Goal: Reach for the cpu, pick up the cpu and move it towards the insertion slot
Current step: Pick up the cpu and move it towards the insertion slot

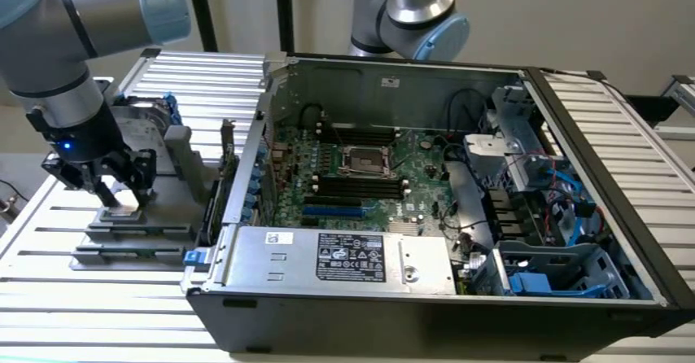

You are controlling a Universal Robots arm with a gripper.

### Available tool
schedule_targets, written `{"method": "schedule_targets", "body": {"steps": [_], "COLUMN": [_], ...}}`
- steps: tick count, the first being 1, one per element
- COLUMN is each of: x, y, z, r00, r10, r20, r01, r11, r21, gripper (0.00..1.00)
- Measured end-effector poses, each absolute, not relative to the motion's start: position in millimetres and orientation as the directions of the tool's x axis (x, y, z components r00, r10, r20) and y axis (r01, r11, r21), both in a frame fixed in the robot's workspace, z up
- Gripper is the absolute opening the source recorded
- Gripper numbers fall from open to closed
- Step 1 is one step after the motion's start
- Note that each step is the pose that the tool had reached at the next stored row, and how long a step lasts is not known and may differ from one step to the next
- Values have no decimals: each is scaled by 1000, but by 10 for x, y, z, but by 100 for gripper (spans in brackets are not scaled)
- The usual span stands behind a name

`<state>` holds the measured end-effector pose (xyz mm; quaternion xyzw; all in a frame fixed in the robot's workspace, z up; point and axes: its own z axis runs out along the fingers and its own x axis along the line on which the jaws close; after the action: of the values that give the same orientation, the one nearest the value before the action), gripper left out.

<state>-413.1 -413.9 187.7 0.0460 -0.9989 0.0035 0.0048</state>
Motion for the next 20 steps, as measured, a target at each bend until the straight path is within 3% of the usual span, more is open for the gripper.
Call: {"method": "schedule_targets", "body": {"steps": [5,6,20], "x": [-4131,-4131,-4130], "y": [-4139,-4139,-4139], "z": [1878,1878,1866], "r00": [-996,-996,-996], "r10": [-92,-92,-92], "r20": [10,10,10], "r01": [-92,-92,-92], "r11": [996,996,996], "r21": [-7,-7,-9], "gripper": [58,64,64]}}
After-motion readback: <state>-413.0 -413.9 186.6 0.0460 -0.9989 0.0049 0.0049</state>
